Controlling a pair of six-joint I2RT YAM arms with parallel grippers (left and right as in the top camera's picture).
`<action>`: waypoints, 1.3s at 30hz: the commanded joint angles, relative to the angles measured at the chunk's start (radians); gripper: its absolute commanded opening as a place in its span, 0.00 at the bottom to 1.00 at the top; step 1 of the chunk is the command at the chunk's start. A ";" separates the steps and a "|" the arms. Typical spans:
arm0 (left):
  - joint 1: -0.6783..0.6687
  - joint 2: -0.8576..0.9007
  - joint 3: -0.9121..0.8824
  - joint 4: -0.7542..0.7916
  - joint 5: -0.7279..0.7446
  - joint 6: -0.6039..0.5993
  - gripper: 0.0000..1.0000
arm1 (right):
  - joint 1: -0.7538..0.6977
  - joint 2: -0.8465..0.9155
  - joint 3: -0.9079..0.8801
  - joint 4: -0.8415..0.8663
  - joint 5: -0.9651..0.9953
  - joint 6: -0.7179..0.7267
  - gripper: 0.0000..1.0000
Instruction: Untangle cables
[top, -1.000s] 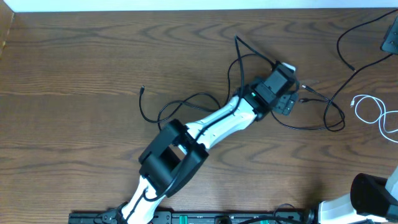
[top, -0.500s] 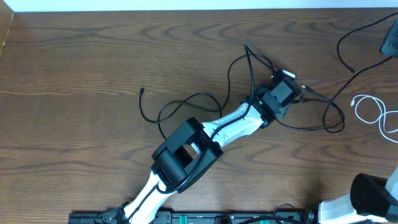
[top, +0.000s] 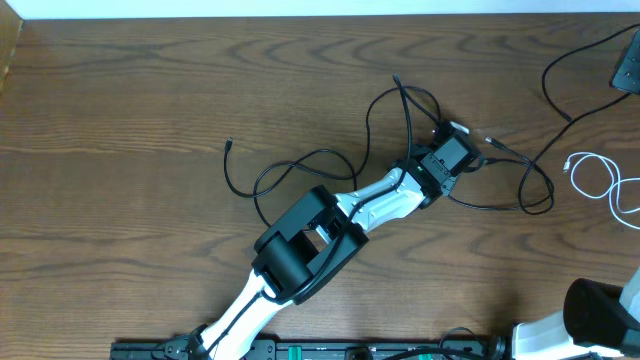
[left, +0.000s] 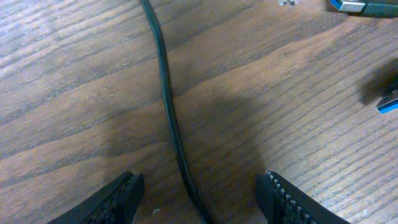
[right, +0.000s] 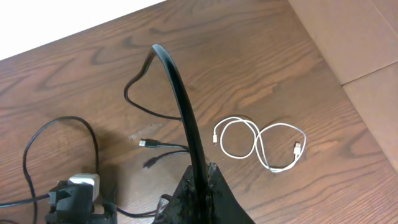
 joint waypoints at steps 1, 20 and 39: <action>0.003 0.004 -0.011 -0.005 -0.028 0.005 0.59 | 0.002 0.006 -0.002 -0.007 0.002 0.022 0.01; 0.214 -0.213 -0.021 -0.530 -0.152 0.005 0.07 | 0.001 0.006 -0.002 -0.014 0.054 0.022 0.01; 0.607 -0.407 -0.022 -0.700 0.646 0.003 0.08 | 0.002 0.006 -0.002 -0.022 0.043 0.108 0.01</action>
